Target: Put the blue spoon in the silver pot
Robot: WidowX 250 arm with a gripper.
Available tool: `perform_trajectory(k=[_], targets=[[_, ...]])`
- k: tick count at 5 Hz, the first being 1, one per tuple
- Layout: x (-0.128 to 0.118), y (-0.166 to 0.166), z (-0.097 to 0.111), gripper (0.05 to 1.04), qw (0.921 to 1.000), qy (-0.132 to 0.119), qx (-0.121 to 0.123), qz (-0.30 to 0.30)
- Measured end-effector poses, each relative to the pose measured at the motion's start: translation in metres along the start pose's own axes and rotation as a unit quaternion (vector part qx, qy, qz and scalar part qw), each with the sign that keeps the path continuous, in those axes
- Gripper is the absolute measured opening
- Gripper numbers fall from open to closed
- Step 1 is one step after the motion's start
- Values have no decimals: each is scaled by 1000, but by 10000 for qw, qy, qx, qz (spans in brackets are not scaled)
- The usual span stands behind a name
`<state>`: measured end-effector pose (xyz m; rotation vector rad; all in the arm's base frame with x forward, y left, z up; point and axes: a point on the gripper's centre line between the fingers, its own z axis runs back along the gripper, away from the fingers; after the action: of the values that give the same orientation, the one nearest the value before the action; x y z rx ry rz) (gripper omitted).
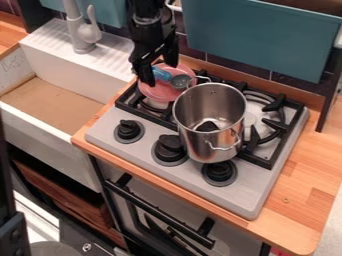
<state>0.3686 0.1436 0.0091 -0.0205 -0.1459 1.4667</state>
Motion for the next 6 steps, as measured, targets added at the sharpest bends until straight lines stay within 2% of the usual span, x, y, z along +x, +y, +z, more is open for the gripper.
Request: perform_trajectory(k=[1,2,4,5,6], targets=[[5,-3,-6,995,9997,8,215,87],[2,-1,-13,949,9993,-37,371,97],[4,-15,-16,395,9990,-162,402,108],[4,-17,-16,319,9990,-203,392,58],[5,-21,-9,319,9991,-147,380,86]])
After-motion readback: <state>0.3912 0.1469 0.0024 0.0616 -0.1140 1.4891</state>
